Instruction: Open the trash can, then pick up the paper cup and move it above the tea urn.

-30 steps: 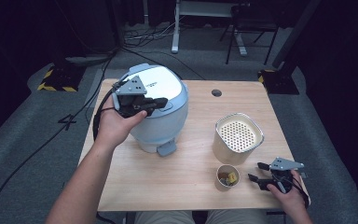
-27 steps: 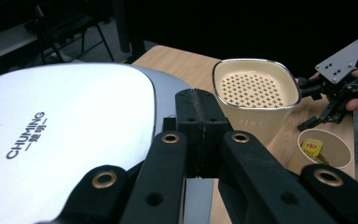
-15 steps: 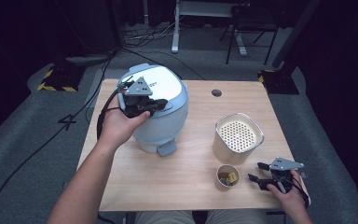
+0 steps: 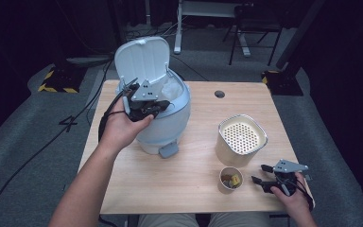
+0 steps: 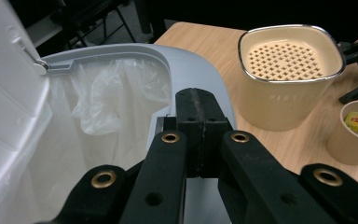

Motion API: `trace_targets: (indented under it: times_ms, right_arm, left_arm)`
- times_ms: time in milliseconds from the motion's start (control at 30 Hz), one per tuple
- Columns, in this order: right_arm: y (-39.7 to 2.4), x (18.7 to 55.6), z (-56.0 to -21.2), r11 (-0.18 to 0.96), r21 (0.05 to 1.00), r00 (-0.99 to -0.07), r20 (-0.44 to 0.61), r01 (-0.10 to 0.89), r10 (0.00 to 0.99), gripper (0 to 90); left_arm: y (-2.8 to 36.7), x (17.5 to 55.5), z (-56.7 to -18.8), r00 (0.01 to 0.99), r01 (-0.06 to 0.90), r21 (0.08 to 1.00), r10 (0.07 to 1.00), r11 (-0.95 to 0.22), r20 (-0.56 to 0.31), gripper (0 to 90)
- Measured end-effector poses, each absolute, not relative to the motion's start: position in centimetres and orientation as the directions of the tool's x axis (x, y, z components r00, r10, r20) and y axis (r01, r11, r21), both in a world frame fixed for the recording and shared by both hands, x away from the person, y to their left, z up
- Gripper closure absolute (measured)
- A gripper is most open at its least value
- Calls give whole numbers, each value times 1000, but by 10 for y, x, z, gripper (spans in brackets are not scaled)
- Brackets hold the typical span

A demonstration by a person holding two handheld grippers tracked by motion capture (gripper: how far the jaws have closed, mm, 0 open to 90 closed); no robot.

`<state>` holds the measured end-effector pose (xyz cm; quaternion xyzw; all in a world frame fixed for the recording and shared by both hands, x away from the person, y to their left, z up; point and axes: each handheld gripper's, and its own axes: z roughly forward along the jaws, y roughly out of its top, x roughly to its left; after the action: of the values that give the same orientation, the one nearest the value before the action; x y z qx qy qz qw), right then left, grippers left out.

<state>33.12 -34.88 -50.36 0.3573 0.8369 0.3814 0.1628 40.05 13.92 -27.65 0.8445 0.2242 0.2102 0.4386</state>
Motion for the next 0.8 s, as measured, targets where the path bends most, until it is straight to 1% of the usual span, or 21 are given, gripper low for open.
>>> trace_targets:
  times_ms: [33,133,167,200,233,267,300,333,433,467,533,567,700,767,800]
  right_arm:
    - [-349,331,-504,454,755,-692,0,474,722,324]
    - [-349,331,-504,455,755,-692,-2,472,722,324]
    - [-349,331,-504,455,755,-692,-2,472,722,324]
    - [-349,331,-504,455,755,-692,-2,473,722,324]
    - [-349,331,-504,455,755,-692,-2,473,722,325]
    - [-349,331,-503,455,755,-692,-2,473,722,324]
    - [-349,331,-503,455,755,-692,-2,473,722,324]
    - [-349,331,-503,455,755,-692,-2,473,722,324]
    - [-349,331,-504,455,755,-692,-2,473,722,324]
    - [-349,331,-503,454,755,-691,-1,473,723,324]
    - [-349,331,-503,455,755,-692,-2,473,722,324]
    - [-349,331,-503,455,755,-692,-2,473,722,324]
    - [-349,331,-503,455,754,-691,-2,474,723,324]
    - [-348,331,-503,455,753,-690,-3,474,724,323]
    - [-348,331,-503,455,753,-690,-3,474,724,323]
  left_arm:
    - [139,400,-277,811,194,835,563,-515,158,899]
    - [143,402,-278,814,216,852,570,-476,112,897]
    - [143,402,-278,814,216,852,570,-476,112,888]
    - [145,403,-278,817,248,862,574,-442,59,844]
    - [146,403,-278,815,262,867,578,-424,36,771]
    - [147,402,-279,813,266,872,581,-412,26,697]
    - [147,402,-279,813,266,872,581,-412,26,643]
    - [148,401,-280,821,263,880,571,-396,12,643]
    - [152,392,-281,864,210,925,503,-318,-23,524]
    - [154,384,-280,884,185,936,467,-301,-25,500]
    - [156,375,-281,895,173,939,445,-298,-23,490]
    - [156,375,-281,895,173,939,445,-298,-23,485]
    - [161,356,-287,903,159,941,430,-300,-15,471]
    - [167,342,-296,906,149,945,422,-290,-13,459]
    - [167,342,-296,906,149,945,422,-290,-13,450]
